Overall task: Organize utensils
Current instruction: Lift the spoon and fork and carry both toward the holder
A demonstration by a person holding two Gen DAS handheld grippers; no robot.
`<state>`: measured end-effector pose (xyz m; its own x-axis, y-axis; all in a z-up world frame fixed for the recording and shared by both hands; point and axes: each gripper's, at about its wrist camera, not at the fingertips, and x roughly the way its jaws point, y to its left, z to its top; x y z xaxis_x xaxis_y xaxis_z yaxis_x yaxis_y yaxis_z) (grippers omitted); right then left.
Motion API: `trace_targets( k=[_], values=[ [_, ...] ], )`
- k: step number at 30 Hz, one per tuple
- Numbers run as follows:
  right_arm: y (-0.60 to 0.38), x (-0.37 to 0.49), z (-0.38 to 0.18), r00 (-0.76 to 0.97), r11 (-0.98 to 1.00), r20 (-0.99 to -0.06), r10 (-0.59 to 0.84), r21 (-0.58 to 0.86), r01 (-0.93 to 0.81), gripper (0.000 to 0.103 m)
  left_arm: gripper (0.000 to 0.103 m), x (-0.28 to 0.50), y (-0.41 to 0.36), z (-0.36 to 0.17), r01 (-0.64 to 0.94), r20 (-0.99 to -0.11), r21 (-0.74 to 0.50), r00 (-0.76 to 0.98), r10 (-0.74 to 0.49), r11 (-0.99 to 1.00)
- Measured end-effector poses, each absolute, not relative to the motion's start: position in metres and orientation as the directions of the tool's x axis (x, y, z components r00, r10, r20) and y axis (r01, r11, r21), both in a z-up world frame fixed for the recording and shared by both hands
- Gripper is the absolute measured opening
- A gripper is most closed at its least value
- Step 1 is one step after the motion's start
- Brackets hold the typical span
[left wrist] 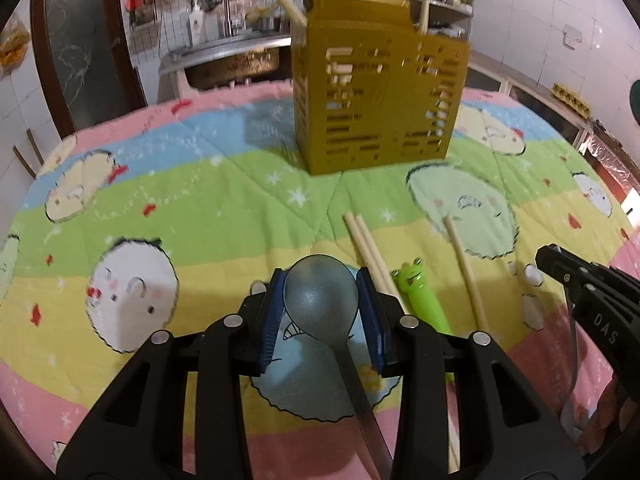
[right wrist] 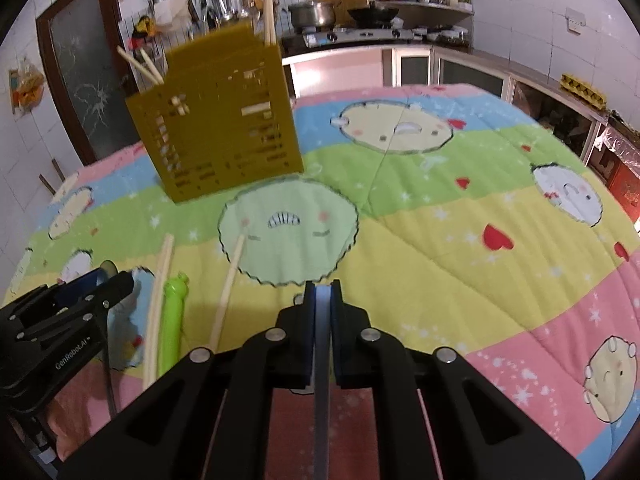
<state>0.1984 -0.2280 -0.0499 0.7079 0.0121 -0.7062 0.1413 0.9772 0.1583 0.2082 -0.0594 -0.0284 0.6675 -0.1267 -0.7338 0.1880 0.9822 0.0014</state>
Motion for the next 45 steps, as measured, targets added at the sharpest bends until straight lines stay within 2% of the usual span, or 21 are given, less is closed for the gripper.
trace_targets(
  k=[15, 32, 45],
  values=[
    [-0.24, 0.177, -0.01, 0.82, 0.97, -0.572, 0.018, 0.21, 0.125, 0.007, 0.035, 0.181, -0.059, 0.014, 0.213, -0.617, 0.03, 0.773, -0.15, 0.977],
    [-0.236, 0.151, 0.023, 0.906, 0.976, -0.423, -0.034, 0.18, 0.121, 0.007, 0.035, 0.16, -0.04, 0.042, 0.199, -0.474, 0.082, 0.87, -0.137, 0.977],
    [-0.227, 0.139, 0.036, 0.929, 0.982, -0.366, -0.05, 0.152, 0.113, 0.007, 0.035, 0.149, -0.032, 0.055, 0.198, -0.409, 0.072, 0.9, -0.152, 0.978]
  ],
)
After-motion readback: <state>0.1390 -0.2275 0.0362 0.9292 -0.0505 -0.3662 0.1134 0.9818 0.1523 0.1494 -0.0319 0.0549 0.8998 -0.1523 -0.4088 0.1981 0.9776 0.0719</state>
